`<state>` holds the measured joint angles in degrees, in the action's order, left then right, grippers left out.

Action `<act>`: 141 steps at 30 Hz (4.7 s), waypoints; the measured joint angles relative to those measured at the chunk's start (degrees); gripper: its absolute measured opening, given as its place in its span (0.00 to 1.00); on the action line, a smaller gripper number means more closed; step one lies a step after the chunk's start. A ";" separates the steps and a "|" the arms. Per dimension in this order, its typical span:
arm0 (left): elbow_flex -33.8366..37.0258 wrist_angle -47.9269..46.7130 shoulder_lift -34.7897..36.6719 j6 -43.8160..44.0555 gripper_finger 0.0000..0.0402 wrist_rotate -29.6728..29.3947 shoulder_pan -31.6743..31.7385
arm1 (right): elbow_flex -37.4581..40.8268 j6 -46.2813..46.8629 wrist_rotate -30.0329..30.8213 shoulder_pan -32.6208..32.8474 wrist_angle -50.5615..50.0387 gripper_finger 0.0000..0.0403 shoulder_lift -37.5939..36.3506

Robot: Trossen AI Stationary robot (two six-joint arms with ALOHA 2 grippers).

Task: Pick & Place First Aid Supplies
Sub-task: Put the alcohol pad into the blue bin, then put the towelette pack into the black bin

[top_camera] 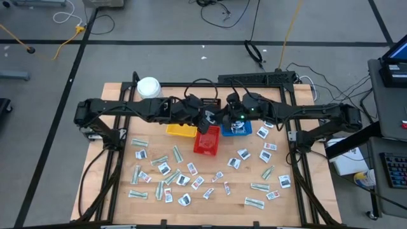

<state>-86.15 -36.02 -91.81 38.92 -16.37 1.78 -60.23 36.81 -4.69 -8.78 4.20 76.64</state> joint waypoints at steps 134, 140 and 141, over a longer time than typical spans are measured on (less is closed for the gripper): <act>0.00 0.52 0.01 -6.89 0.27 42.39 4.33 | 15.70 0.27 13.32 -30.66 -57.27 0.00 -2.37; 0.00 -6.75 0.02 -13.08 0.27 43.38 6.23 | 9.28 -7.72 12.14 -30.57 -63.99 0.00 -3.84; 0.00 -8.37 0.02 -14.70 0.27 43.38 6.50 | 8.41 -8.82 11.89 -30.53 -64.82 0.00 -3.82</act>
<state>-86.15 -44.40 -91.79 24.22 27.01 8.28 -51.82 27.99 7.20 -39.31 -60.62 72.82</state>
